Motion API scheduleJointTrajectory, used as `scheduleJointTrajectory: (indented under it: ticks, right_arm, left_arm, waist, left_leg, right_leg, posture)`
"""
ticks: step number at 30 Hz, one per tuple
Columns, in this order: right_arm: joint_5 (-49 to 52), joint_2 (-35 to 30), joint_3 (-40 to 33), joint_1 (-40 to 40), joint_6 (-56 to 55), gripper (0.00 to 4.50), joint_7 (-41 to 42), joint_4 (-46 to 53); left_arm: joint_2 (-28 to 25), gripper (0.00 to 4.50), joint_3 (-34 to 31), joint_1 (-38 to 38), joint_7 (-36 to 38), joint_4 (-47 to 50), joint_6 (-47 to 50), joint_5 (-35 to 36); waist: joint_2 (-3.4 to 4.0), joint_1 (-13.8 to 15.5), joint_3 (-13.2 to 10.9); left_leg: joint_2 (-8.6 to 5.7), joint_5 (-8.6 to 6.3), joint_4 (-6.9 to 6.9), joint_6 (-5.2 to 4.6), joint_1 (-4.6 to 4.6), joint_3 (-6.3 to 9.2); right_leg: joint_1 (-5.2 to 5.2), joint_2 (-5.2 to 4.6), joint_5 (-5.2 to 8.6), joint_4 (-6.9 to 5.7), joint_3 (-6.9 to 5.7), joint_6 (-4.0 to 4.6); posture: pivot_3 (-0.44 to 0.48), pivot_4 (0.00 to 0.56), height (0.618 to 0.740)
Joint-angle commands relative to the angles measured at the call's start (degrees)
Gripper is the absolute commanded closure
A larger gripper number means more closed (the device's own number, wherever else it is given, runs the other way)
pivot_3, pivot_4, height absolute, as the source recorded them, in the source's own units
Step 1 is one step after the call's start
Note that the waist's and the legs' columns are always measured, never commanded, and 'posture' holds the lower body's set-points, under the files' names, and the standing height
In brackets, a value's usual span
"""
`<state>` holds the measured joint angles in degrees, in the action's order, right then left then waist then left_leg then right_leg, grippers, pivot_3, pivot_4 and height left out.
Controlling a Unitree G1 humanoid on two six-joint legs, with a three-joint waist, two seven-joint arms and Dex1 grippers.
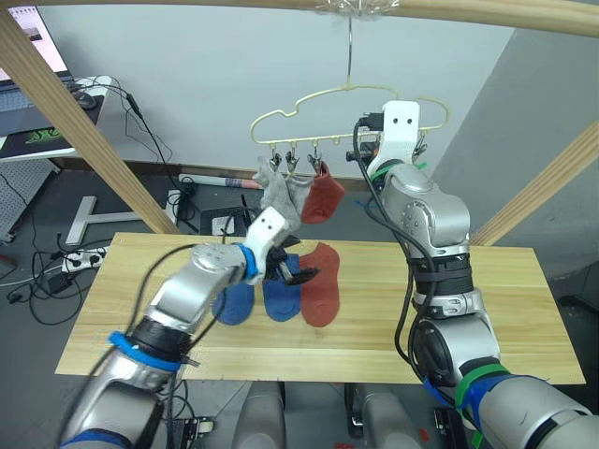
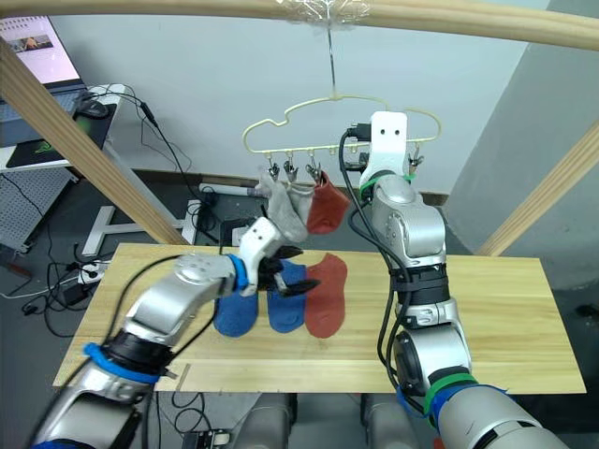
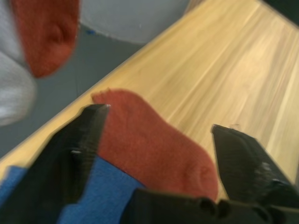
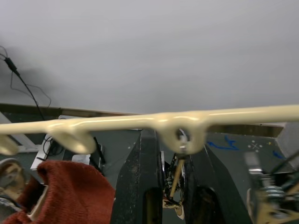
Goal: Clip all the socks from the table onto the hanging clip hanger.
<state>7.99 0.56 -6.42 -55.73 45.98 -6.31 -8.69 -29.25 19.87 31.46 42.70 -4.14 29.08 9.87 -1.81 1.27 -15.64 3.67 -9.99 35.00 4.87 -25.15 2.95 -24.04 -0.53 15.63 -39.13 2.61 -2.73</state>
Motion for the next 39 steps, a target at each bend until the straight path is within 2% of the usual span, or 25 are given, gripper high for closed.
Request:
scheduleJointTrajectory:
  ticks: [1,7,11,17,24,27,35,39]
  right_arm:
    - [0.5,0.0,0.1,-1.9,0.4,4.37,0.2,3.5]
    - [0.4,0.1,0.2,-2.1,1.1,4.37,0.2,4.4]
    - [0.2,0.2,0.1,-1.7,1.7,4.37,-0.1,5.2]
    - [0.1,0.1,-0.1,-1.2,2.6,4.37,-0.4,6.6]
    - [0.0,0.1,-0.3,-0.9,3.4,4.37,-0.7,7.5]
    - [0.0,0.0,-0.4,-0.9,3.4,4.37,-0.7,7.3]
    - [0.1,0.2,-0.7,-0.9,3.5,4.37,-0.8,7.2]
    - [0.4,0.3,-1.0,-0.9,4.1,4.37,-0.8,7.4]
  left_arm:
    - [6.0,0.01,2.2,4.2,-3.6,-10.9,-9.5,-6.0]
    - [13.9,0.01,2.6,12.3,-5.0,-31.9,-18.8,-11.8]
    - [16.4,0.01,2.2,15.9,-4.7,-40.8,-20.9,-14.0]
    - [18.0,0.01,2.7,17.2,-3.6,-47.7,-20.8,-17.1]
    - [18.6,0.01,3.6,15.7,-2.1,-47.8,-21.2,-20.3]
    - [18.8,0.55,3.5,15.6,-1.9,-47.9,-21.9,-21.1]
    - [19.0,3.02,2.8,15.1,-1.2,-47.3,-21.8,-21.5]
    - [19.9,4.16,0.6,15.0,-0.2,-45.6,-21.2,-19.1]
  waist:
    - [0.0,0.2,0.0]
    - [0.0,0.0,0.0]
    - [0.01,-0.3,0.0]
    - [0.0,-1.3,0.0]
    - [0.0,-1.3,0.0]
    - [0.0,-1.3,0.0]
    - [0.0,-1.3,0.0]
    - [0.0,-1.3,0.0]
  left_leg:
    - [0.0,0.01,0.0,-0.02,-0.01,0.0]
    - [-0.02,0.02,0.0,-0.03,-0.11,0.0]
    - [-0.01,0.02,-0.01,-0.03,-0.12,0.0]
    - [-0.02,0.02,-0.01,-0.03,-0.16,0.0]
    - [-0.02,0.03,0.0,-0.04,-0.16,0.02]
    - [-0.02,0.03,0.0,-0.04,-0.15,0.02]
    - [-0.02,0.04,0.01,-0.06,-0.12,0.03]
    - [-0.02,0.04,0.01,-0.06,-0.11,0.03]
  right_leg:
    - [-0.01,0.01,0.0,-0.02,-0.01,0.0]
    - [-0.06,-0.01,-0.01,0.01,-0.02,0.01]
    - [-0.08,0.0,-0.01,0.02,-0.03,0.01]
    - [-0.1,0.0,-0.01,0.01,-0.03,0.01]
    - [-0.08,-0.01,-0.01,-0.03,-0.04,0.01]
    - [-0.08,-0.01,-0.01,-0.03,-0.04,0.01]
    - [-0.07,-0.01,-0.01,-0.1,-0.04,0.01]
    - [-0.07,0.0,-0.01,-0.12,-0.04,0.01]
  posture:
    - [0.117,0.206,0.74]
    - [0.088,0.202,0.74]
    - [0.07,0.202,0.74]
    - [0.054,0.205,0.74]
    - [0.049,0.208,0.74]
    - [0.049,0.208,0.74]
    - [0.053,0.21,0.74]
    - [0.053,0.214,0.74]
